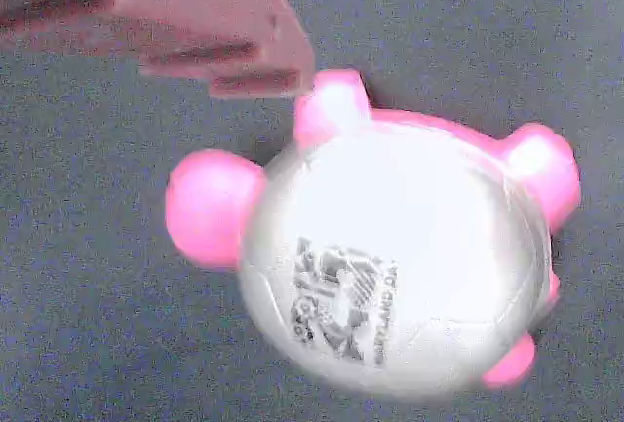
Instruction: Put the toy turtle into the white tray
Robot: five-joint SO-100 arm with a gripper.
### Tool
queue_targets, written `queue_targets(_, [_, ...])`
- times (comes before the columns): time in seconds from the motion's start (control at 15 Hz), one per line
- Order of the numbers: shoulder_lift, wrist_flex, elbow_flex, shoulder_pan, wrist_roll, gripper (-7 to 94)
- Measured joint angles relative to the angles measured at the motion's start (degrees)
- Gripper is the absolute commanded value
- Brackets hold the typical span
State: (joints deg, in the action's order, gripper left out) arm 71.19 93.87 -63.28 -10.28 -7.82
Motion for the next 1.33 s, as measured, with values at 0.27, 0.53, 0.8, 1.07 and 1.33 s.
queue_targets(0.27, [-6.5,0.0,2.4,-0.4,-1.1,50])
queue_targets(0.53, [-11.3,0.0,2.9,-0.6,-2.3,59])
queue_targets(0.8, [-15.5,0.0,5.1,-1.7,-3.3,59])
queue_targets(1.07, [-16.7,-1.6,5.9,-1.5,-5.7,59])
queue_targets(1.33, [-19.5,-2.7,7.0,-1.5,-7.8,59])
